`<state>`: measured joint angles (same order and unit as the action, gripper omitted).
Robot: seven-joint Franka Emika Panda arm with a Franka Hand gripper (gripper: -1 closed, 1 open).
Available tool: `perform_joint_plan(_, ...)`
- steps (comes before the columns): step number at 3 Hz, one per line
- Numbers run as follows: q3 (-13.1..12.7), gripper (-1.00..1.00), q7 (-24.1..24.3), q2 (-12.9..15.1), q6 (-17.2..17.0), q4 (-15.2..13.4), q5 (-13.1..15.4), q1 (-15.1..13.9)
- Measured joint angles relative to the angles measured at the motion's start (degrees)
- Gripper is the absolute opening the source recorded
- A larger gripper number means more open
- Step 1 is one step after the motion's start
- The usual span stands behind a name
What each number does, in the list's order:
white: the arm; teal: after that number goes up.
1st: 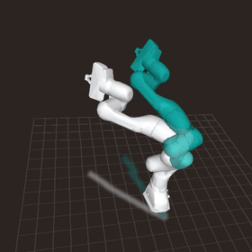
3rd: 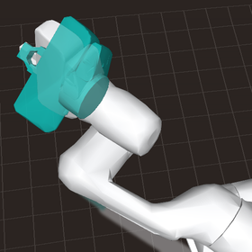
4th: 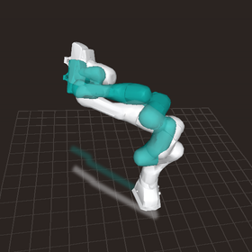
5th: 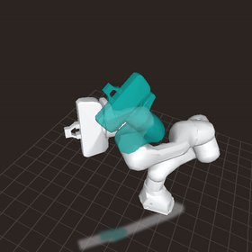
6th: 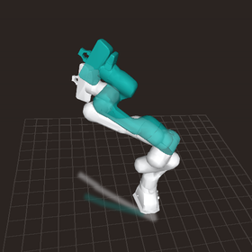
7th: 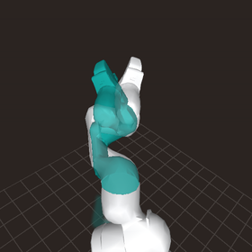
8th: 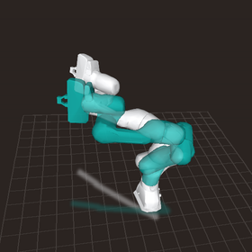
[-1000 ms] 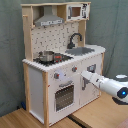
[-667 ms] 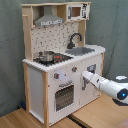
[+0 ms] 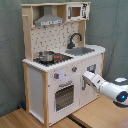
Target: Play with the kitchen
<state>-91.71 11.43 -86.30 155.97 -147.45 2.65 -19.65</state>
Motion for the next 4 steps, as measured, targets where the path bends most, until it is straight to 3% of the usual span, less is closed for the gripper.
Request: perform_joint_plan(4,-3.97,1.00,24.57,-0.54,1.86,-1.92,1.16,-1.66)
